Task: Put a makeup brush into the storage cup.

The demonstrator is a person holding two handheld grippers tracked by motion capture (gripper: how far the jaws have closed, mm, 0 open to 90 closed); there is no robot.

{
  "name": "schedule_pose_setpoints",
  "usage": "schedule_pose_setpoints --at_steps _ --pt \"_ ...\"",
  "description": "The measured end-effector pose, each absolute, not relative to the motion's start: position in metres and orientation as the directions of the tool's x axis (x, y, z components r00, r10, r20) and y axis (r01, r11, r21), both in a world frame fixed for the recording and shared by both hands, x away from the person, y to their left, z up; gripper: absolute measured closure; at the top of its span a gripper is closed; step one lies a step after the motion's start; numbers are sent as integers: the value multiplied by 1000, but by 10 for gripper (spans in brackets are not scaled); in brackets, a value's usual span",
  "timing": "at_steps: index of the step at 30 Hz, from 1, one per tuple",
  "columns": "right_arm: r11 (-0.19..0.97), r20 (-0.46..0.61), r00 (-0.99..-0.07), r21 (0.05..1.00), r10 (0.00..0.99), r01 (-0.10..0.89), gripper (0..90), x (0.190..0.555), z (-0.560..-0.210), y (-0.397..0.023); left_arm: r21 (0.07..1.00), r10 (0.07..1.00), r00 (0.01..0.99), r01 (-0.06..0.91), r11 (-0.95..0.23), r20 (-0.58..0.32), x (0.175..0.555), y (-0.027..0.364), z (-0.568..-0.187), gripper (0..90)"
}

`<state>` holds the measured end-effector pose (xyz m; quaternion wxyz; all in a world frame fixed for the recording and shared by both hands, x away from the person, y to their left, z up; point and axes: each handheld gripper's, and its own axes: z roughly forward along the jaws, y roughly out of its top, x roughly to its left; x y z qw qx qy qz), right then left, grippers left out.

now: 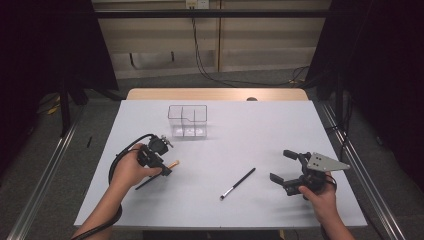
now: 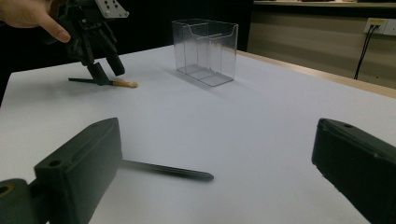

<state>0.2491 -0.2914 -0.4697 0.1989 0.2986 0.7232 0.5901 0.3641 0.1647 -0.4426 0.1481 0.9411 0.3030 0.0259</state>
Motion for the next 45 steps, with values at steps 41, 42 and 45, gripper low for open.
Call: schedule_pose_setpoints --at_steps 41,42,45 --pt "133 64 -743 970 667 203 12 250 -470 -292 82 566 821 570 -817 -76 377 146 -446 841" --pt "134 63 -743 970 666 202 12 250 -470 -292 85 561 824 566 -820 -77 377 146 -446 841" --pt "135 63 -744 970 665 203 12 250 -470 -292 86 569 818 574 -814 -82 377 147 -446 841"
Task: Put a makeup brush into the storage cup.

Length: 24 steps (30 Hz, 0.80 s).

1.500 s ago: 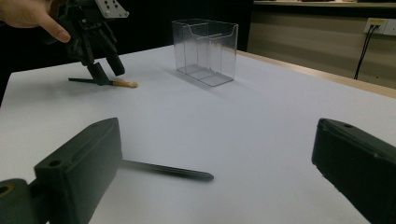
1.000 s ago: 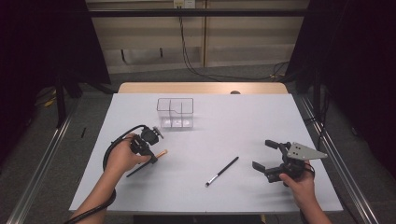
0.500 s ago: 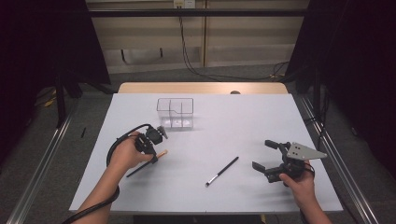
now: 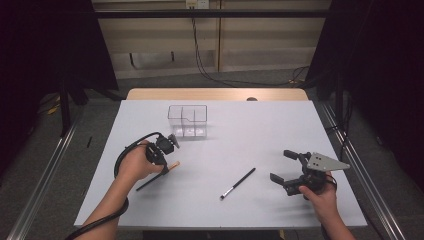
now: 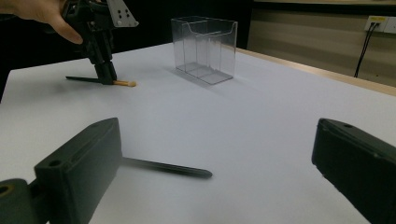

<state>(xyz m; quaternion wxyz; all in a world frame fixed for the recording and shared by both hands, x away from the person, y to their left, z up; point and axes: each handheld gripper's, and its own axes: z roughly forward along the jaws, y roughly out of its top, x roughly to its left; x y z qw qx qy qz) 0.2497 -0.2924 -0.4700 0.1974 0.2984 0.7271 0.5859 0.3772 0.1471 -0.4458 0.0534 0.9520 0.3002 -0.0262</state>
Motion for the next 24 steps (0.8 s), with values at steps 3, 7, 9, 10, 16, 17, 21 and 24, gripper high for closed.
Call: schedule_pose_setpoints --at_steps 3,7,9,10,16,17,21,24 --pt "135 63 -744 970 665 202 12 250 -470 -292 85 568 819 573 -815 -78 377 147 -446 842" --pt "134 64 -741 970 668 205 12 250 -470 -293 71 569 819 573 -816 -76 377 145 -445 843" --pt "134 65 -741 969 669 207 12 250 -470 -293 71 576 814 580 -811 -75 378 145 -445 843" --pt "134 65 -741 969 669 207 12 250 -470 -293 70 584 808 588 -806 -79 378 145 -444 843" --pt "135 64 -741 969 669 205 12 250 -470 -294 104 600 793 609 -786 -107 379 150 -444 843" --pt "135 64 -741 969 669 206 12 250 -470 -294 108 598 794 607 -787 -106 379 150 -443 843" --pt "133 65 -740 970 669 206 12 250 -470 -293 139 603 791 612 -778 -109 380 152 -442 843" --pt "135 65 -741 969 669 206 12 250 -470 -293 181 609 784 621 -763 -121 381 154 -438 843"
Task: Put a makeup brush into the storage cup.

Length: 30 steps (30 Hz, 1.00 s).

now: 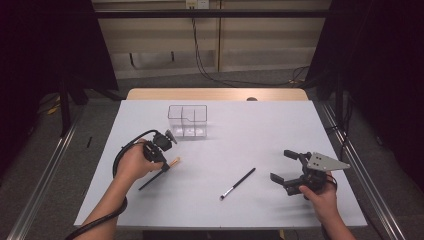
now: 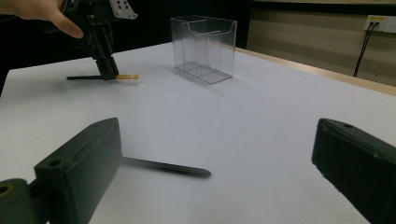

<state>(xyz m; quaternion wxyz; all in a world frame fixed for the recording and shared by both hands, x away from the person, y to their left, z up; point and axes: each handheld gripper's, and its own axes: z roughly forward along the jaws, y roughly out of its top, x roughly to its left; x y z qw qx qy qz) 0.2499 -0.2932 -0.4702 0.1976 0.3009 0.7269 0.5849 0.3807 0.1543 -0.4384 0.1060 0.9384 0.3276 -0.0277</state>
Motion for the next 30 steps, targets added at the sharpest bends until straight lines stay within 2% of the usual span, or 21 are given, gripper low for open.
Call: schedule_pose_setpoints --at_steps 7,16,30 --pt "136 65 -741 969 668 207 12 250 -470 -293 278 632 761 645 -712 -145 382 159 -434 843" --pt "138 62 -743 969 666 205 12 250 -470 -293 461 660 728 657 -597 -184 384 167 -421 843" --pt "137 63 -744 969 666 205 12 250 -470 -293 716 668 708 586 -379 -226 379 175 -399 843"
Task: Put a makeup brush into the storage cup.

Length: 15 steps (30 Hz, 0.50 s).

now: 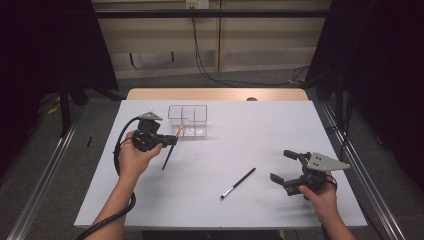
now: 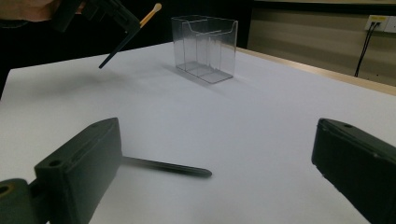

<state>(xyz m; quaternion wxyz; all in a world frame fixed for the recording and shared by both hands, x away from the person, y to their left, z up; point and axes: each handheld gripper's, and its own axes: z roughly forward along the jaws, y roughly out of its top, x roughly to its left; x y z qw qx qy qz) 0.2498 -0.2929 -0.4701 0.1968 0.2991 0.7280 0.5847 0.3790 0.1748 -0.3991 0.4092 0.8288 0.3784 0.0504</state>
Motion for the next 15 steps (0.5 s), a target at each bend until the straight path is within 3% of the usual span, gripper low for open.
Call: schedule_pose_setpoints --at_steps 15 --pt "137 63 -745 969 664 204 13 250 -470 -292 863 688 673 485 -137 -269 375 184 -392 842"
